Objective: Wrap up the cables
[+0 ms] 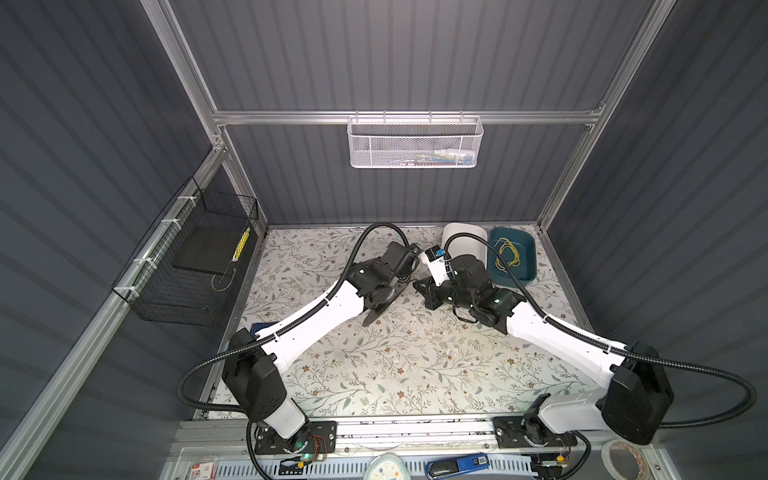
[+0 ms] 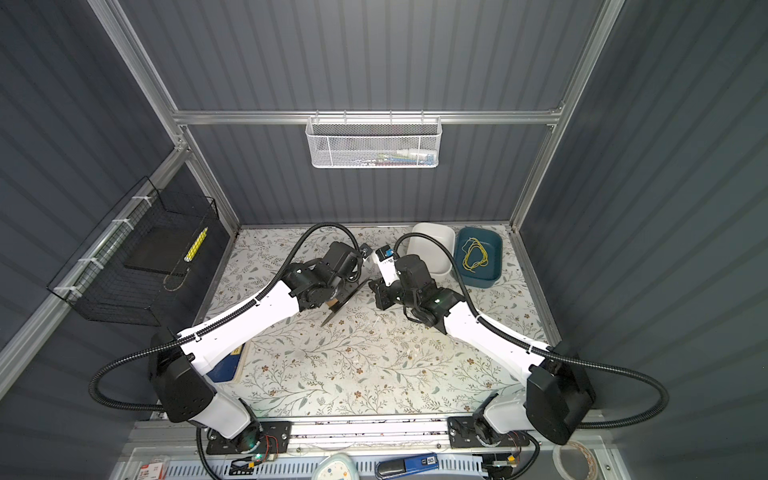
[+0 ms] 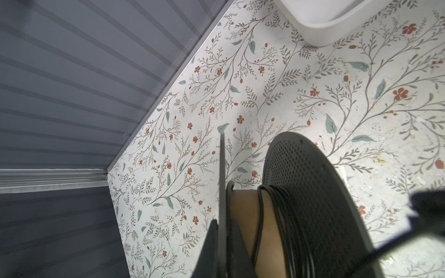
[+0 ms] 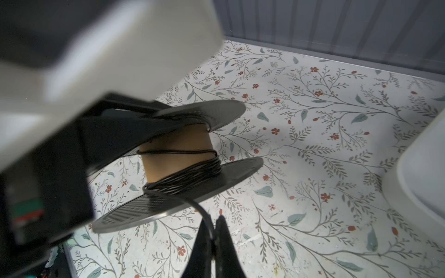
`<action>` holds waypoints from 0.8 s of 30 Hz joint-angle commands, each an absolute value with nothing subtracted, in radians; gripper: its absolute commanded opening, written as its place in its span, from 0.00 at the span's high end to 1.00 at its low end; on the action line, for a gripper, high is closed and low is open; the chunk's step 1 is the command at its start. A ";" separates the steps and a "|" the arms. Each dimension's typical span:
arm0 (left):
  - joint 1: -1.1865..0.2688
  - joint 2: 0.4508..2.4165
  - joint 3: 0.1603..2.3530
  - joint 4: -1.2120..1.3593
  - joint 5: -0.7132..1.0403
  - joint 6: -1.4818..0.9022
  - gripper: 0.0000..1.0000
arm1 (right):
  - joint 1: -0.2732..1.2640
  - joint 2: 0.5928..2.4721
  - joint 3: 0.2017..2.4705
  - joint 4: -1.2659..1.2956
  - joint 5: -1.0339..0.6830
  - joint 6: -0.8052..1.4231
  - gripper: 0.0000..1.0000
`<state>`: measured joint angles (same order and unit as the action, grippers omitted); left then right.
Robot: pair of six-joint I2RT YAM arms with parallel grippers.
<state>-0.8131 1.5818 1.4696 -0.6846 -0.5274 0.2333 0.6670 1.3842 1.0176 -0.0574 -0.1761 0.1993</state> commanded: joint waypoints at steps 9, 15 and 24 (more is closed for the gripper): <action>-0.842 1.522 1.459 -0.784 -0.522 0.301 1.00 | 0.580 1.461 1.074 0.002 -0.156 0.160 0.94; -0.876 1.524 1.456 -0.786 -0.540 0.331 1.00 | 0.556 1.499 1.080 0.014 -0.160 0.144 0.86; -0.917 1.562 1.470 -0.807 -0.576 0.354 1.00 | 0.529 1.518 1.024 0.059 -0.187 0.174 0.79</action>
